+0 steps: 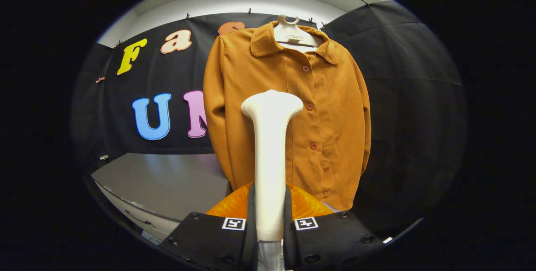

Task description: Iron the clothes twice with a garment steamer, once on the left side and once on the right side.

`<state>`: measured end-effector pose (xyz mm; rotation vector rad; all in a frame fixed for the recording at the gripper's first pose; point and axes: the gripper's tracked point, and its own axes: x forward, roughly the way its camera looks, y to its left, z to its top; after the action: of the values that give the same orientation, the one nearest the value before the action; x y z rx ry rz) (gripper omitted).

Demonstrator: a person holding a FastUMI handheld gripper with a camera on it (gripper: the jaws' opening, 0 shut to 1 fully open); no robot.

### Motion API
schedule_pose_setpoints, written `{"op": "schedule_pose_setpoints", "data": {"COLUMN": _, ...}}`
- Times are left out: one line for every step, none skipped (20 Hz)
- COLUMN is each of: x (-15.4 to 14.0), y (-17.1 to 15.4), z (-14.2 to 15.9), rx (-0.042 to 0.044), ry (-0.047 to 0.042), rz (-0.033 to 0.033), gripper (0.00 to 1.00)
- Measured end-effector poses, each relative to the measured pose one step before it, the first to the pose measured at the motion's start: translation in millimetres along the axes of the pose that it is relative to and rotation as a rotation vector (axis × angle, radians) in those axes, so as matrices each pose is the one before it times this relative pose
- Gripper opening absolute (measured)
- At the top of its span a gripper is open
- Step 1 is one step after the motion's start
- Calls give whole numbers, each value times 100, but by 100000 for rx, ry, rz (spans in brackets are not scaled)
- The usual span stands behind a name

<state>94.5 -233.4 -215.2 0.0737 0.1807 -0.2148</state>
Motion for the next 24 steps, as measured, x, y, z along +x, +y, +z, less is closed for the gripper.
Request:
{"op": "schedule_pose_setpoints", "data": {"x": -180, "y": -318, "z": -862, "rx": -58, "ry": 1753, "rz": -1249, "gripper": 28}}
{"op": "schedule_pose_setpoints", "data": {"x": -176, "y": -312, "z": -853, "rx": 397, "ry": 1269, "rz": -1190, "gripper": 28}}
{"op": "schedule_pose_setpoints", "data": {"x": -159, "y": -242, "z": -1050, "rx": 360, "ry": 2145, "rz": -952, "gripper": 28}}
{"op": "schedule_pose_setpoints", "data": {"x": -219, "y": -153, "z": -1306, "rx": 566, "ry": 2431, "rz": -497, "gripper": 27}}
{"op": "schedule_pose_setpoints", "data": {"x": -172, "y": -229, "z": -1042, "rx": 725, "ry": 2058, "rz": -379, "gripper": 28}}
{"op": "schedule_pose_setpoints", "data": {"x": -43, "y": -358, "z": -1214, "rx": 306, "ry": 2314, "rz": -793, "gripper": 28}}
{"op": "schedule_pose_setpoints", "data": {"x": -75, "y": -281, "z": -1003, "rx": -232, "ry": 2305, "rz": -917, "gripper": 28}}
{"op": "schedule_pose_setpoints", "data": {"x": -48, "y": -324, "z": -1170, "rx": -191, "ry": 1929, "rz": -640, "gripper": 27}}
{"op": "schedule_pose_setpoints", "data": {"x": -44, "y": -172, "z": -904, "rx": -181, "ry": 1895, "rz": -441, "gripper": 28}}
{"op": "schedule_pose_setpoints", "data": {"x": -18, "y": -116, "z": -1005, "rx": -304, "ry": 1741, "rz": -309, "gripper": 28}}
{"op": "schedule_pose_setpoints", "data": {"x": 11, "y": -144, "z": -942, "rx": -608, "ry": 1999, "rz": -272, "gripper": 28}}
{"op": "schedule_pose_setpoints", "data": {"x": -91, "y": -19, "z": -983, "rx": -681, "ry": 1649, "rz": -126, "gripper": 27}}
{"op": "schedule_pose_setpoints", "data": {"x": -79, "y": -61, "z": -920, "rx": -594, "ry": 2010, "rz": -34, "gripper": 27}}
{"op": "schedule_pose_setpoints", "data": {"x": 12, "y": -147, "z": -845, "rx": -475, "ry": 1510, "rz": -58, "gripper": 28}}
{"op": "schedule_pose_setpoints", "data": {"x": -50, "y": -19, "z": -698, "rx": -168, "ry": 1822, "rz": -415, "gripper": 28}}
{"op": "schedule_pose_setpoints", "data": {"x": -118, "y": -141, "z": -753, "rx": -236, "ry": 1383, "rz": -630, "gripper": 28}}
{"op": "schedule_pose_setpoints", "data": {"x": -200, "y": -115, "z": -537, "rx": 199, "ry": 697, "rz": -381, "gripper": 28}}
{"op": "schedule_pose_setpoints", "data": {"x": 114, "y": 68, "z": -200, "rx": 795, "ry": 256, "rz": 310, "gripper": 28}}
{"op": "schedule_pose_setpoints", "data": {"x": -378, "y": -98, "z": -444, "rx": 126, "ry": 181, "rz": 615, "gripper": 28}}
{"op": "schedule_pose_setpoints", "data": {"x": -498, "y": -233, "z": -343, "rx": -285, "ry": 238, "rz": 307, "gripper": 28}}
{"op": "schedule_pose_setpoints", "data": {"x": -809, "y": -294, "z": -213, "rx": -123, "ry": -269, "rz": 458, "gripper": 28}}
{"op": "schedule_pose_setpoints", "data": {"x": -607, "y": -122, "z": 62, "rx": 798, "ry": -786, "rz": 653, "gripper": 28}}
{"op": "schedule_pose_setpoints", "data": {"x": -529, "y": -110, "z": 394, "rx": 943, "ry": -1268, "rz": 642, "gripper": 28}}
{"op": "schedule_pose_setpoints", "data": {"x": -481, "y": -191, "z": 624, "rx": 286, "ry": -1429, "rz": 248, "gripper": 28}}
